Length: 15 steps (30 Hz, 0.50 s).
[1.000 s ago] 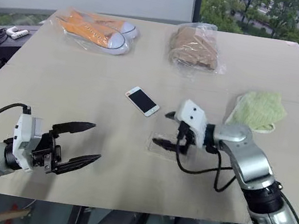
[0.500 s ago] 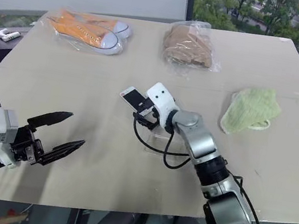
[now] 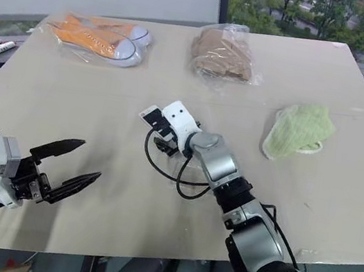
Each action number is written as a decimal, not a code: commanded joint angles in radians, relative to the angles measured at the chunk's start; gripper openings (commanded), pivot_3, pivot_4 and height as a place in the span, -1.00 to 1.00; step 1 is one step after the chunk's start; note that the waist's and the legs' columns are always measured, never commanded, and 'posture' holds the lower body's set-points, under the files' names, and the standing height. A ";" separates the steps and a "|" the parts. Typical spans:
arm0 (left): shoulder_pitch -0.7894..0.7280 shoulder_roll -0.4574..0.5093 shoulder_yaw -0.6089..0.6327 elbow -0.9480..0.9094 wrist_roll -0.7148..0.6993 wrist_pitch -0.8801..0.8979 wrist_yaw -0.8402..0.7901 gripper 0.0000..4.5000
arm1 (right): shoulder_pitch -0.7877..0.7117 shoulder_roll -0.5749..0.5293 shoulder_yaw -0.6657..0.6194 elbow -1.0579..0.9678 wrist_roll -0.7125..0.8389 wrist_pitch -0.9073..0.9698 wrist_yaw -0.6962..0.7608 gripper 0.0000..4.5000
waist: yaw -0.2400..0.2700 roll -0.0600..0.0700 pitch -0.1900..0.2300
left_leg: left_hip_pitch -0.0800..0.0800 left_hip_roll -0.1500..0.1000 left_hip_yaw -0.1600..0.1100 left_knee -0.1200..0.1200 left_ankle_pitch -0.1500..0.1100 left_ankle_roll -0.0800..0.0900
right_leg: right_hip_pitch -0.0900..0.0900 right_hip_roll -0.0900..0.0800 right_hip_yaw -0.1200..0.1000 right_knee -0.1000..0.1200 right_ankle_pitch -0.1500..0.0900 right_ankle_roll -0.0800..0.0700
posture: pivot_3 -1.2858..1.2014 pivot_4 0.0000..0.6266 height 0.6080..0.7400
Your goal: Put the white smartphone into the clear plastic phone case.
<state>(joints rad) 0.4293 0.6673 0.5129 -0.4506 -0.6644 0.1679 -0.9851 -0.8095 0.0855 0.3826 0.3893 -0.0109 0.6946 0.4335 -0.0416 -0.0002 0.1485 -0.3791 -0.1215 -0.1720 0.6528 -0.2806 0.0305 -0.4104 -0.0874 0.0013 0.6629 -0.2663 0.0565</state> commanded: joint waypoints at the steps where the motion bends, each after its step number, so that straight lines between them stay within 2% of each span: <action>1: 0.000 0.009 0.033 -0.027 -0.008 -0.004 0.003 1.00 | 0.014 0.013 0.014 0.002 -0.013 0.042 -0.004 0.76 | 0.000 0.000 -0.001 | 0.000 0.000 0.000 0.000 0.000 0.000 | 0.000 0.000 0.000 0.000 0.000 0.000 | 0.03 -0.52 1.00; 3: -0.001 0.010 0.033 -0.027 -0.009 -0.003 0.003 1.00 | 0.016 0.015 0.012 0.000 -0.017 0.042 -0.002 0.51 | 0.000 -0.001 -0.001 | 0.000 0.000 0.000 0.000 0.000 0.000 | 0.000 0.000 0.000 0.000 0.000 0.000 | 0.03 -0.52 1.00; 4: -0.002 0.011 0.033 -0.027 -0.010 -0.003 0.003 1.00 | 0.016 0.014 0.012 -0.002 -0.020 0.041 -0.002 0.30 | 0.000 -0.001 -0.002 | 0.000 0.000 0.000 0.000 0.000 0.000 | 0.000 0.000 0.000 0.000 0.000 0.000 | 0.03 -0.52 1.00; 15: -0.019 0.000 0.047 0.010 0.015 0.024 0.085 1.00 | 0.020 -0.007 -0.011 -0.023 -0.022 0.030 0.003 0.30 | 0.001 -0.002 -0.002 | 0.000 0.000 0.001 0.000 0.000 0.000 | -0.001 0.000 0.001 0.000 0.000 0.000 | 0.03 -0.52 1.00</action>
<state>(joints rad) 0.4094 0.6637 0.5182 -0.4473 -0.6616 0.1926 -0.9217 -0.8061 0.0827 0.3759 0.3789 -0.0331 0.7086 0.4297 -0.0410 -0.0020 0.1465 -0.3791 -0.1212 -0.1712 0.6527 -0.2805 0.0303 -0.4113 -0.0869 0.0022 0.6631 -0.2659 0.0562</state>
